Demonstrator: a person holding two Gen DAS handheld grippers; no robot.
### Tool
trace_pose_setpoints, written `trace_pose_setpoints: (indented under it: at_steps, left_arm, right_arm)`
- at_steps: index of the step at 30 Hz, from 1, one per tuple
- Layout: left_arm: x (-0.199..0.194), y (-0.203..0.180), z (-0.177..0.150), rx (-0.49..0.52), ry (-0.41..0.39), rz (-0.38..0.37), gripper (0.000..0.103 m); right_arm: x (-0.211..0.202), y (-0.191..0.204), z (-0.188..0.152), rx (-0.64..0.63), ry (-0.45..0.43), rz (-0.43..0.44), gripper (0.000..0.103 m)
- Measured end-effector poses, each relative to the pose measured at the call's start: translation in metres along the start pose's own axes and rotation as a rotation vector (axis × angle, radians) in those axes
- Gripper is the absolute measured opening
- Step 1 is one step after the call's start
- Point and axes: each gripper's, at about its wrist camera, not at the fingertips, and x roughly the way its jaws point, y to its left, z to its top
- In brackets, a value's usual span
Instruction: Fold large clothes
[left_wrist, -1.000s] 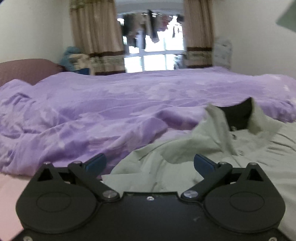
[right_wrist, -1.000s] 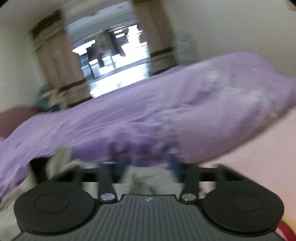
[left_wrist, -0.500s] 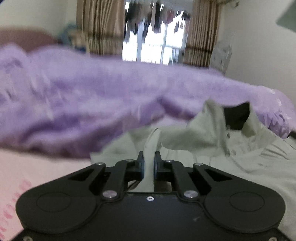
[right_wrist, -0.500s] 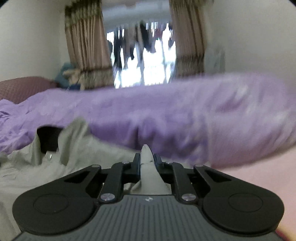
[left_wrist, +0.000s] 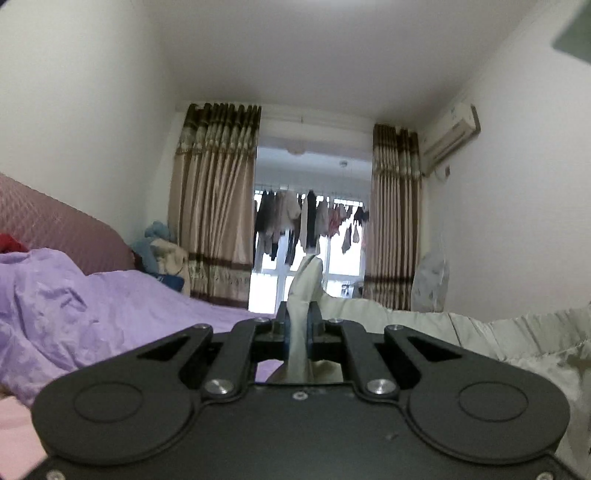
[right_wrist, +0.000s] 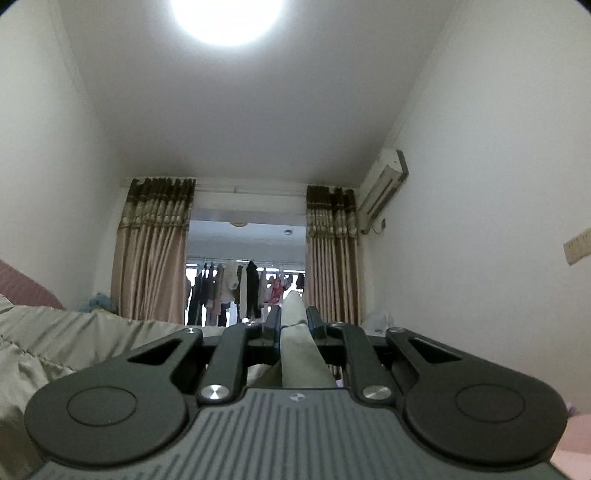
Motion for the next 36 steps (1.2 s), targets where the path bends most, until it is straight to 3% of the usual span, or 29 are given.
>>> trace_pose_setpoints:
  at_steps: [3,7,12,14,15,16,18,19,21,23,24,25,26,27,29,30,31,32,34,36]
  left_arm:
    - [0.036,-0.003,-0.038,0.01,0.087,0.061,0.008]
    - [0.091,0.011,-0.108,-0.025,0.345,0.127,0.008]
    - [0.12,0.014,-0.144,0.019,0.469,0.139,0.012]
    - [0.13,0.006,-0.157,0.078,0.517,0.156,0.014]
    - [0.134,0.002,-0.16,0.105,0.531,0.164,0.015]
    - [0.136,0.0,-0.161,0.124,0.536,0.172,0.022]
    - [0.139,0.008,-0.162,0.124,0.55,0.21,0.041]
    - [0.141,0.015,-0.161,0.112,0.553,0.233,0.059]
    - [0.137,0.02,-0.15,0.08,0.529,0.27,0.061]
    - [0.124,0.021,-0.122,0.078,0.452,0.29,0.065]
    - [0.12,0.018,-0.109,0.083,0.406,0.295,0.07]
    - [0.115,0.013,-0.093,0.083,0.37,0.293,0.083]
    - [0.11,0.005,-0.081,0.067,0.35,0.288,0.093]
    - [0.104,-0.002,-0.072,0.043,0.337,0.267,0.095]
    - [0.096,-0.017,-0.065,-0.027,0.32,0.158,0.097]
    - [0.097,-0.026,-0.067,-0.049,0.331,0.087,0.098]
    - [0.096,-0.035,-0.069,-0.056,0.342,0.05,0.098]
    - [0.098,-0.045,-0.076,-0.06,0.363,0.028,0.098]
    - [0.099,-0.059,-0.09,-0.072,0.417,-0.009,0.098]
    - [0.106,-0.071,-0.109,-0.066,0.505,-0.017,0.098]
  right_arm:
    - [0.024,0.004,-0.028,-0.023,0.068,-0.019,0.014]
    - [0.064,0.016,-0.081,-0.077,0.335,0.022,0.014]
    - [0.103,0.017,-0.117,-0.039,0.638,0.052,0.016]
    - [0.114,0.014,-0.124,-0.006,0.747,0.063,0.021]
    - [0.116,0.014,-0.13,-0.002,0.802,0.055,0.032]
    - [0.113,0.018,-0.135,-0.001,0.864,0.044,0.044]
    - [0.118,0.011,-0.146,0.044,0.95,0.017,0.049]
    - [0.115,0.005,-0.143,0.081,0.931,0.02,0.049]
    - [0.103,0.001,-0.134,0.103,0.873,-0.021,0.056]
    - [0.094,0.003,-0.115,0.087,0.802,-0.075,0.058]
    - [0.085,0.002,-0.104,0.078,0.764,-0.095,0.055]
    - [0.078,0.005,-0.089,0.075,0.71,-0.11,0.048]
    - [0.073,0.009,-0.078,0.07,0.663,-0.114,0.047]
    - [0.067,0.018,-0.064,0.043,0.604,-0.12,0.046]
    - [0.059,0.035,-0.044,-0.045,0.492,-0.156,0.051]
    - [0.055,0.042,-0.036,-0.082,0.454,-0.185,0.058]
    - [0.056,0.044,-0.033,-0.094,0.433,-0.202,0.057]
    - [0.052,0.046,-0.027,-0.064,0.421,-0.182,0.054]
    - [0.05,0.046,-0.022,0.089,0.476,-0.038,0.021]
    - [0.051,0.055,-0.032,0.306,0.635,0.14,0.015]
